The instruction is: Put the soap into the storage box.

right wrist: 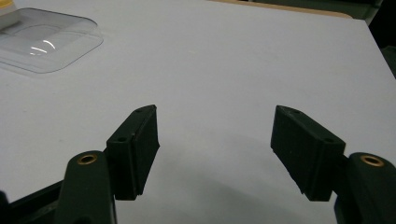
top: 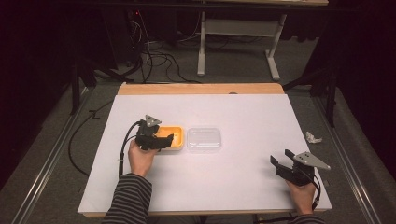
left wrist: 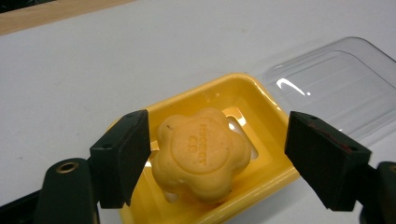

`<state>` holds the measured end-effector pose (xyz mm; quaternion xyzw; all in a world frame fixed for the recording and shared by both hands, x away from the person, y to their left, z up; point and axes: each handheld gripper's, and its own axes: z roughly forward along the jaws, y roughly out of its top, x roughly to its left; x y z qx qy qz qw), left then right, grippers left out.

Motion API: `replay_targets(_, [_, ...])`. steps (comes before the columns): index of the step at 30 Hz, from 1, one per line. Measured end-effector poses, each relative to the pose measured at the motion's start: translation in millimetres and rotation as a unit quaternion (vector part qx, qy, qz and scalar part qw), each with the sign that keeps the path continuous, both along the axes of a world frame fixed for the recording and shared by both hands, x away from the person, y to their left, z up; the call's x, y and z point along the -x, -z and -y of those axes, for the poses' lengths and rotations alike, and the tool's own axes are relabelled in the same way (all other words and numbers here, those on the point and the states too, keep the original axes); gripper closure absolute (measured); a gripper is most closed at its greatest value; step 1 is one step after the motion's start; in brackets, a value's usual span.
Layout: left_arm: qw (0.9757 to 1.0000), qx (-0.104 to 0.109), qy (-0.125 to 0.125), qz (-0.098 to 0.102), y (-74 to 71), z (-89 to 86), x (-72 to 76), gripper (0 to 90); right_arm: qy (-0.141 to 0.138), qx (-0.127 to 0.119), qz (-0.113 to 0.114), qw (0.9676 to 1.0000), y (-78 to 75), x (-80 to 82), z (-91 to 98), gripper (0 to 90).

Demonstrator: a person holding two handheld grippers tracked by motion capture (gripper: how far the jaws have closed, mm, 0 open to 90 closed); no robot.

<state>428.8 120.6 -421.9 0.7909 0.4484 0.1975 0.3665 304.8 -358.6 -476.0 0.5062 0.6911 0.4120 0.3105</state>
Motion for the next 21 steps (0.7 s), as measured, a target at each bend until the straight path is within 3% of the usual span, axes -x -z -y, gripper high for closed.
replay_targets(21, [0.9997, 0.012, 0.002, 0.019, -14.3, -4.5, 14.6, 23.7, 0.0, 0.0, 0.0, 1.0, -0.1, 0.1, 0.0, 32.7])
